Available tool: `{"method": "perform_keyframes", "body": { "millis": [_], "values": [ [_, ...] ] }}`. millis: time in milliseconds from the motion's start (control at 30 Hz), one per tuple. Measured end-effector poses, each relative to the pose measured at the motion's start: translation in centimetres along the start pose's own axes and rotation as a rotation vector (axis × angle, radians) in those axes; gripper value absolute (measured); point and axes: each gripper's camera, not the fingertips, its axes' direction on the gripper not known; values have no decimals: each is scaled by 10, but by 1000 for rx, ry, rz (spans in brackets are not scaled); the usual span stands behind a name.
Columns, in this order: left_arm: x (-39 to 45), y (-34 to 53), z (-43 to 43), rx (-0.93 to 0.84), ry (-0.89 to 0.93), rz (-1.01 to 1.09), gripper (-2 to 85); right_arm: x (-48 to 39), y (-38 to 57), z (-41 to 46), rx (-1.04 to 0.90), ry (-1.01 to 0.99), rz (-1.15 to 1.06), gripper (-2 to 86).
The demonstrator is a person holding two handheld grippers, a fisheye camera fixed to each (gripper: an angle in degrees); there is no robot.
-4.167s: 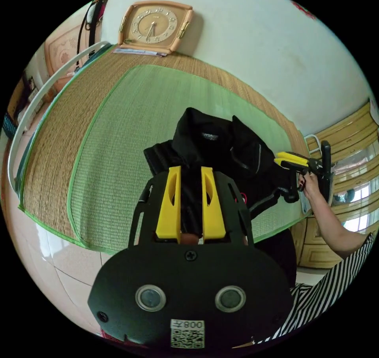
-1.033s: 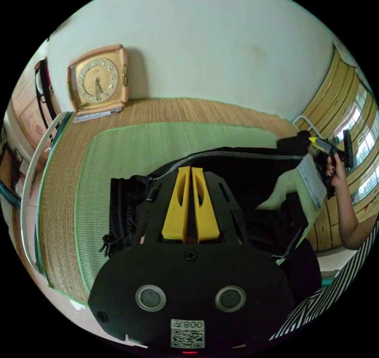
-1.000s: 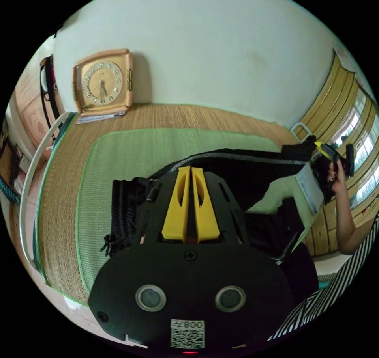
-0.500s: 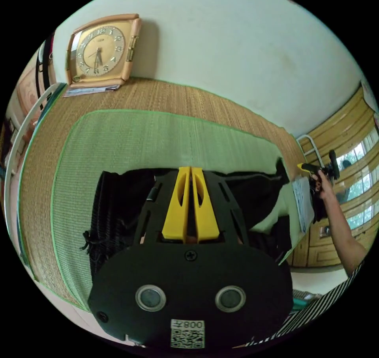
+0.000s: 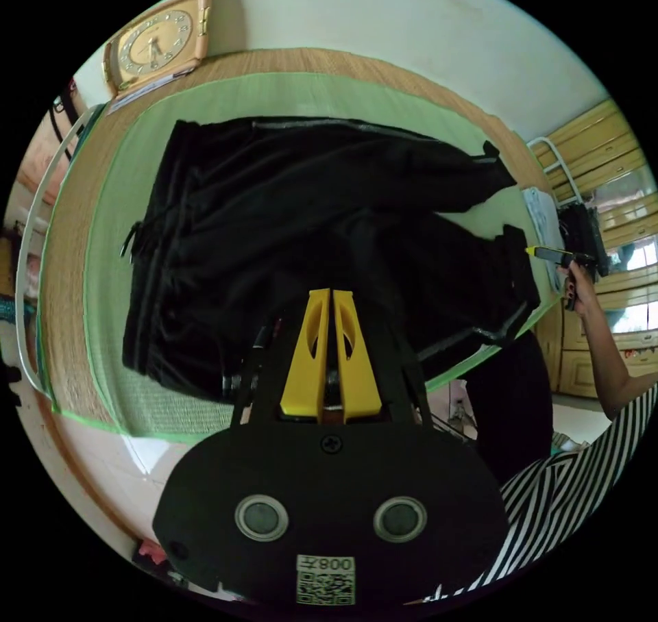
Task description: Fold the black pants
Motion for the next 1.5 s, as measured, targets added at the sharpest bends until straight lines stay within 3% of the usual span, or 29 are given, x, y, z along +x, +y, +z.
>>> {"method": "perform_keyframes", "body": {
  "millis": [200,300,433,700,867,1000,1133,1300,1400,1500],
  "values": [
    [-5,7,14,-47,19,-84,2,-20,24,-19,53,48,-38,73],
    [-3,7,11,-28,19,-90,2,-53,56,-36,112,-3,-193,75],
    [2,11,5,3,49,-94,3,-92,88,-15,42,121,-373,81],
    [7,16,17,-53,38,-111,3,-86,105,-9,-4,153,-398,35],
    [5,14,15,-58,73,-145,2,-42,117,-69,110,50,-289,14],
    [6,14,13,-61,76,-149,1,37,139,-134,252,37,-90,9],
    [11,13,10,-71,66,-140,1,131,161,-153,245,78,173,11],
    [20,10,3,-71,32,-128,1,212,184,-148,329,-214,461,16],
    [24,7,-5,-47,35,-127,1,209,177,-148,322,-214,432,18],
    [27,3,-2,-86,-18,-129,1,181,151,-136,261,-238,267,18]
  ]
}}
